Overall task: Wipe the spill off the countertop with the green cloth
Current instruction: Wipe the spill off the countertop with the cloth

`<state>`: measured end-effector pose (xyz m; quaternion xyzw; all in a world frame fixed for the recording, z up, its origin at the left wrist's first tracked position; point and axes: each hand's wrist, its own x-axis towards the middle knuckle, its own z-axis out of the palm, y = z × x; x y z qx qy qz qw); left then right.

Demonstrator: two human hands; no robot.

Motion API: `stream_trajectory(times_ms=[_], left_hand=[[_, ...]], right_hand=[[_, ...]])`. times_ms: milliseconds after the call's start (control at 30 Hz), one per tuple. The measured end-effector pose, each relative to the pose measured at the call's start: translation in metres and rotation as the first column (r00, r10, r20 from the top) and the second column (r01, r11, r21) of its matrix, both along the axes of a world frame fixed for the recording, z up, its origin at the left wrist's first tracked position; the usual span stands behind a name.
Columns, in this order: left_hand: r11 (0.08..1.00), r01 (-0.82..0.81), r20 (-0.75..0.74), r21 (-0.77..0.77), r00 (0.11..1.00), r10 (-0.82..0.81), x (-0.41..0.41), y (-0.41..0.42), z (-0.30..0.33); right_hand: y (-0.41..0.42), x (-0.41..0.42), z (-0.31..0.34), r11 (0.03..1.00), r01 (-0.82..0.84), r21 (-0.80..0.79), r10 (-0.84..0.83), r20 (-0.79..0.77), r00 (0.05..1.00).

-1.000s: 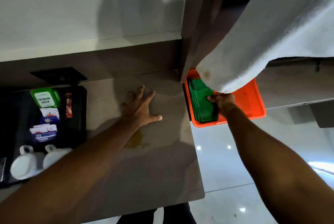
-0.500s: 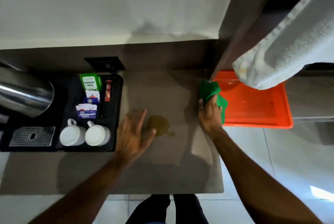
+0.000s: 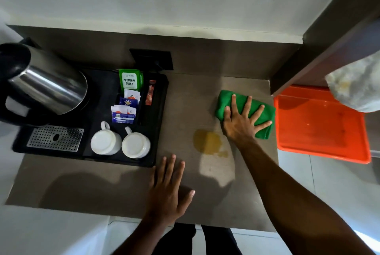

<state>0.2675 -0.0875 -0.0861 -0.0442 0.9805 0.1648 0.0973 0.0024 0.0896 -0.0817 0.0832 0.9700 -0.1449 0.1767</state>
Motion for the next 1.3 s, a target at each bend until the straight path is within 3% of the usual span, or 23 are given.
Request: stream_trajectory(times_ms=[100,233,300,433,467,533,600,633,733,800,833,933,1033,1100,1200,1233,1300], left_hand=[[1.000,-0.028,-0.028,0.005,0.999,0.029,0.000,0.000,-0.007],[1.000,-0.028,-0.025,0.012,0.999,0.029,0.001,0.001,-0.001],[1.000,-0.028,-0.028,0.008,0.999,0.028,-0.001,0.000,-0.001],[0.999,-0.018,-0.030,0.026,0.999,0.019,0.000,0.000,-0.002],[0.999,-0.023,-0.036,0.031,0.999,0.024,-0.001,0.000,-0.002],[0.999,-0.034,-0.040,0.040,0.999,0.036,-0.002,0.001,0.001],[0.997,-0.038,-0.064,0.063,0.997,0.042,-0.001,0.002,0.003],[0.997,-0.038,-0.086,0.068,0.995,0.044,0.000,0.001,0.002],[0.996,-0.034,-0.127,0.079,0.991,0.044,0.004,-0.002,-0.006],[0.994,-0.033,-0.143,0.103,0.989,0.047,0.005,-0.002,-0.009],[0.993,-0.034,-0.149,0.111,0.988,0.050,0.005,-0.002,-0.009],[0.993,-0.033,-0.184,0.117,0.981,0.055,0.005,-0.001,-0.006],[0.996,0.024,-0.186,0.081,0.983,-0.009,0.012,-0.012,-0.011],[0.996,0.075,-0.117,0.040,0.991,-0.070,0.019,-0.019,-0.014],[0.996,0.081,-0.086,0.033,0.993,-0.078,0.018,-0.020,-0.013],[0.997,0.060,-0.098,0.055,0.994,-0.055,0.018,-0.019,-0.011],[0.992,0.002,-0.140,0.122,0.990,0.015,0.020,-0.018,-0.005]], right_hand=[[-0.047,-0.006,0.003,0.996,-0.085,0.020,0.084,0.020,0.996],[-0.038,0.047,-0.002,0.860,-0.503,0.089,0.507,-0.022,0.862],[0.002,0.036,-0.002,0.880,-0.455,0.137,0.462,-0.018,0.887],[-0.009,-0.026,-0.003,0.991,-0.093,0.101,0.094,-0.003,0.996],[-0.032,-0.024,0.000,0.987,-0.126,0.098,0.127,0.005,0.992],[-0.061,0.017,0.003,0.930,-0.358,0.087,0.360,-0.006,0.933],[-0.041,0.080,-0.001,0.833,-0.539,0.126,0.547,-0.049,0.835],[-0.016,0.097,0.001,0.826,-0.549,0.125,0.559,-0.052,0.828],[0.037,0.064,-0.004,0.926,-0.354,0.131,0.363,-0.049,0.930],[0.019,0.018,-0.007,0.984,-0.146,0.106,0.151,-0.040,0.988],[-0.004,0.010,-0.005,0.987,-0.120,0.105,0.121,-0.011,0.993],[-0.050,0.061,0.004,0.926,-0.366,0.093,0.370,-0.032,0.928],[0.007,0.145,0.007,0.840,-0.528,0.123,0.536,-0.038,0.843],[0.052,0.133,0.008,0.880,-0.454,0.142,0.462,-0.028,0.887],[0.030,0.053,0.002,0.985,-0.142,0.102,0.144,-0.020,0.989],[0.003,0.043,0.004,0.991,-0.106,0.085,0.105,0.013,0.994],[-0.043,0.069,0.001,0.974,-0.216,0.071,0.221,-0.065,0.973]])
